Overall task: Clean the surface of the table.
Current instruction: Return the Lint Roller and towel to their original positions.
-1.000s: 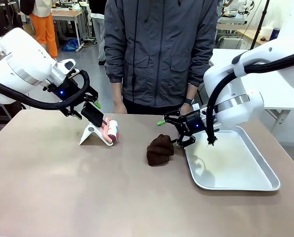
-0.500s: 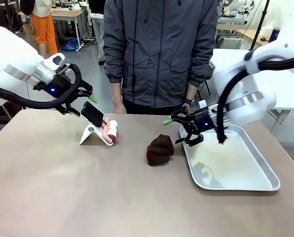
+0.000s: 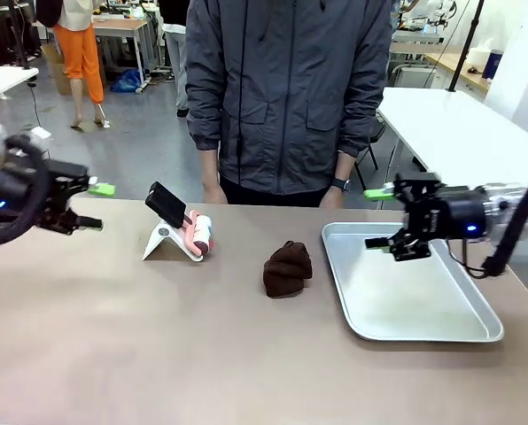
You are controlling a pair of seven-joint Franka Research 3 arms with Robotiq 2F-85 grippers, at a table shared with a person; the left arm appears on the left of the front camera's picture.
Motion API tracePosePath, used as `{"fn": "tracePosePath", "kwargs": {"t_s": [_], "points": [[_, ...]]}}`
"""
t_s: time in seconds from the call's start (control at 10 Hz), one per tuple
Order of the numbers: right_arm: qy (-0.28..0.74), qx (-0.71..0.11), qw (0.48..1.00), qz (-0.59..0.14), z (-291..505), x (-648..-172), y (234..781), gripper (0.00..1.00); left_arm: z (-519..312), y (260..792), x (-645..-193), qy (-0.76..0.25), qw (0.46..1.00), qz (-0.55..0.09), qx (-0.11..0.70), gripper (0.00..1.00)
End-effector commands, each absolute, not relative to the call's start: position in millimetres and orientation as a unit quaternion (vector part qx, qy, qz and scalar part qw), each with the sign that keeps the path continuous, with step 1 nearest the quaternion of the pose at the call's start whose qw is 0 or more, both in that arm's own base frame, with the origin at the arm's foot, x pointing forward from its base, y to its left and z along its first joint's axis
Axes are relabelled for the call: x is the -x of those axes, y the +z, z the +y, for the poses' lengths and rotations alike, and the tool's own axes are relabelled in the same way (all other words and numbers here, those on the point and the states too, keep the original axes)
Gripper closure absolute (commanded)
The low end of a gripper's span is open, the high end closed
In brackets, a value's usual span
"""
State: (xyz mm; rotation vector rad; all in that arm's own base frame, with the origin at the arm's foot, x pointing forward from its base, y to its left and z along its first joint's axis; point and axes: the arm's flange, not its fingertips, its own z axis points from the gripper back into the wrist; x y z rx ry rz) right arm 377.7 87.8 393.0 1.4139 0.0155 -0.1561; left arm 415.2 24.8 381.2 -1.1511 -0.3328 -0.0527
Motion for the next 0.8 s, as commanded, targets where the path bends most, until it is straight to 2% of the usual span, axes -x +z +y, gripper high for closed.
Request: {"fn": "tracePosePath", "kwargs": {"t_s": [0.0,0.2,0.3,0.4,0.7], "points": [[-0.048,-0.658,0.751,-0.014,56.8,-323.7,377.7,0.00,41.6,351.7,-388.8,-0.048,0.755,-0.201,0.622,0.00],[-0.085,-0.660,0.744,-0.064,25.2,-308.9,369.5,0.00,64.8,326.7,-378.2,-0.089,0.691,-0.220,0.683,0.00],[-0.093,-0.651,0.748,-0.087,10.0,-306.3,364.0,0.00,77.3,319.8,-376.6,-0.112,0.678,-0.206,0.696,0.00],[-0.118,-0.643,0.750,-0.100,-6.6,-306.9,354.9,0.00,93.4,315.9,-374.1,-0.118,0.680,-0.203,0.695,0.00],[-0.144,-0.660,0.728,-0.112,-33.6,-303.3,330.1,0.00,127.3,307.8,-366.8,-0.115,0.681,-0.250,0.679,0.00]]}}
